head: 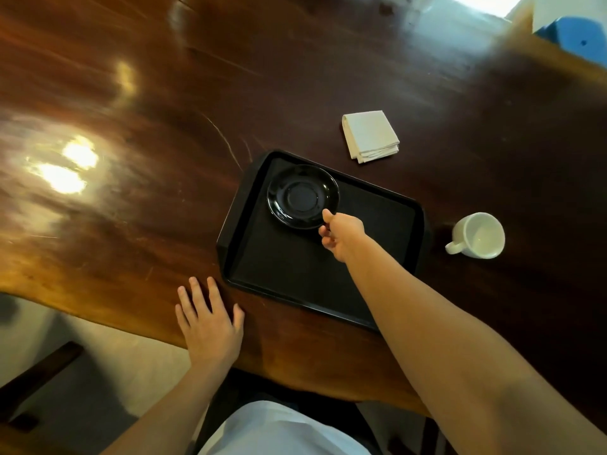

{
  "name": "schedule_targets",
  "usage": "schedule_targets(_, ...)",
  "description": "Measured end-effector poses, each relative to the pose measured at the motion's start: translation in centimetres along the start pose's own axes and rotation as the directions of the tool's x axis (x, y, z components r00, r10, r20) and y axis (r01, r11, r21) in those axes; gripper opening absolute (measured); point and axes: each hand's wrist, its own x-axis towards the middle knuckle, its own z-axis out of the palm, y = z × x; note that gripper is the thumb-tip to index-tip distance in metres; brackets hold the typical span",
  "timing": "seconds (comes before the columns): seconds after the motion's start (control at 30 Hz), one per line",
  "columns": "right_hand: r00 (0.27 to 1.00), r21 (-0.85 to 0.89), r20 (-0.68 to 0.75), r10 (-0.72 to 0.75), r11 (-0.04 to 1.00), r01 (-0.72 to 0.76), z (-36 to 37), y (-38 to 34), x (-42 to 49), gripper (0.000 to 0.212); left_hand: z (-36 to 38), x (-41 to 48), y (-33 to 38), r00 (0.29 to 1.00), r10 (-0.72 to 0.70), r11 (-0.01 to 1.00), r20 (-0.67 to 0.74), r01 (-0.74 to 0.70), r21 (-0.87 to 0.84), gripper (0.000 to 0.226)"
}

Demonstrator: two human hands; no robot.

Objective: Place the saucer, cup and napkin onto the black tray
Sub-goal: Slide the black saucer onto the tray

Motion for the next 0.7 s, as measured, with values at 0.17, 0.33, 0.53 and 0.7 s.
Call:
schedule_targets(0.17,1.000,-0.047,0.002,-0.012,0.999,0.012,0.3,-0.2,-0.4,0.035,-0.4,0.0,0.1,1.000,0.001,1.000,0.008,-0.001,-0.006,0.077)
schedule_targets(0.33,0.999,-0.094,0.030,-0.026,0.995,0.028,0.4,0.2,-1.1,0.031,-0.5,0.0,0.1,1.000,0.010,1.000,0.011,-0.010,-0.020,0.077)
schedule_targets(0.53,0.995,-0.090,0.100,-0.006,0.996,0.015,-0.3,0.5,-2.0,0.023,-0.4,0.0,0.0,1.000,0.008,1.000,0.026,-0.007,-0.014,0.076)
schedule_targets(0.7,0.985,-0.074,0.174,-0.018,0.997,0.032,-1.8,0.7,-2.9,0.035,-0.2,-0.1,0.3,0.998,-0.021,1.000,0.056,0.021,0.005,0.076)
